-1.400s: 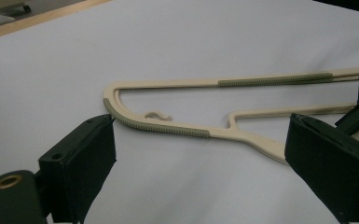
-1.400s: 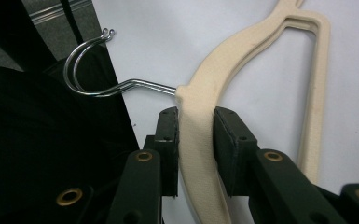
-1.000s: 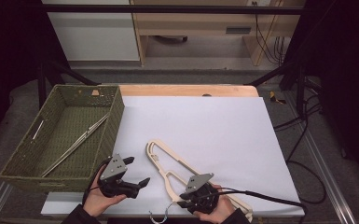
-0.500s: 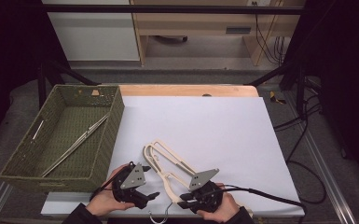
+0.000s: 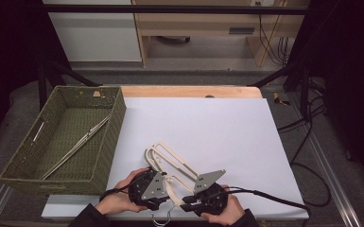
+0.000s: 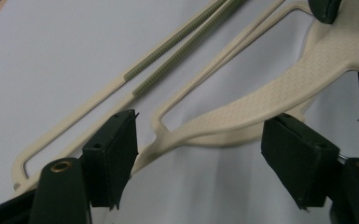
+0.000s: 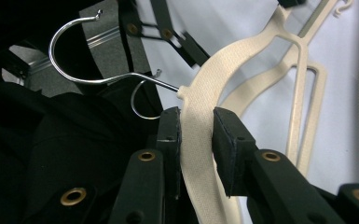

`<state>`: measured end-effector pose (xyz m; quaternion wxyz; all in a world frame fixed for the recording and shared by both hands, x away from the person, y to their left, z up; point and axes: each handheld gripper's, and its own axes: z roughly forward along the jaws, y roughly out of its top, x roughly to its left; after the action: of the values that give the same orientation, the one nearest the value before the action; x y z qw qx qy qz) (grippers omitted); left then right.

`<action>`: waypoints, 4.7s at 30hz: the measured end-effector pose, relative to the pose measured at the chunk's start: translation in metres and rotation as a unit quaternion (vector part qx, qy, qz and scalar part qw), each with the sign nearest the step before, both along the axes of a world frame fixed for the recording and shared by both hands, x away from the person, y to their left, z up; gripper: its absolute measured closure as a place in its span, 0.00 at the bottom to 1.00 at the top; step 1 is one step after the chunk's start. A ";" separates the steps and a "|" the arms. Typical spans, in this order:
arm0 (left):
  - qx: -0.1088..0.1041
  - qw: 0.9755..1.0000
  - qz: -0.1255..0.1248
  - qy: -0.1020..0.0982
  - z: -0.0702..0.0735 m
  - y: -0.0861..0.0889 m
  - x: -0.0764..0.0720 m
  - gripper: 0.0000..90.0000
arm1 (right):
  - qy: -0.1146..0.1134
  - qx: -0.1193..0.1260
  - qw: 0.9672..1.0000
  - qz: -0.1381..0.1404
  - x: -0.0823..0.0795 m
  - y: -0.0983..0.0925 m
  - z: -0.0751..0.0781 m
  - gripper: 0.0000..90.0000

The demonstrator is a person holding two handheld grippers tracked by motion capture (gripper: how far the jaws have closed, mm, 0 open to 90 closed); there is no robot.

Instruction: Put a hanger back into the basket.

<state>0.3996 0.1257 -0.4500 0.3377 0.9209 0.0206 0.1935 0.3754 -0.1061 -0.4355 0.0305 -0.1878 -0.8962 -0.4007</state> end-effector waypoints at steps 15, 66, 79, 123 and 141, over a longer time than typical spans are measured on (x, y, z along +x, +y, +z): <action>-0.001 0.997 -0.065 -0.050 -0.007 -0.010 0.001 0.63 | -0.008 -0.002 1.000 0.001 -0.002 -0.005 0.007 0.82; -0.072 0.994 0.074 -0.022 0.046 -0.007 0.022 0.96 | -0.158 0.052 0.954 -0.249 0.005 -0.096 0.049 0.19; -0.114 0.980 0.165 0.004 0.075 0.016 0.017 0.96 | -0.148 0.062 0.952 -0.262 0.009 -0.098 0.042 0.15; -0.187 0.942 0.275 -0.055 0.226 0.161 0.008 0.96 | -0.157 0.083 0.945 -0.275 0.010 -0.100 0.040 0.07; -0.177 0.922 0.339 -0.056 0.211 0.245 0.045 0.96 | -0.156 0.081 0.945 -0.277 0.010 -0.100 0.040 0.07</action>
<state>0.4442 0.3702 -0.2394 0.4101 0.7718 0.3468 0.3404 0.3857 -0.2065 -0.3957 -0.2064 -0.3610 -0.7669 -0.4888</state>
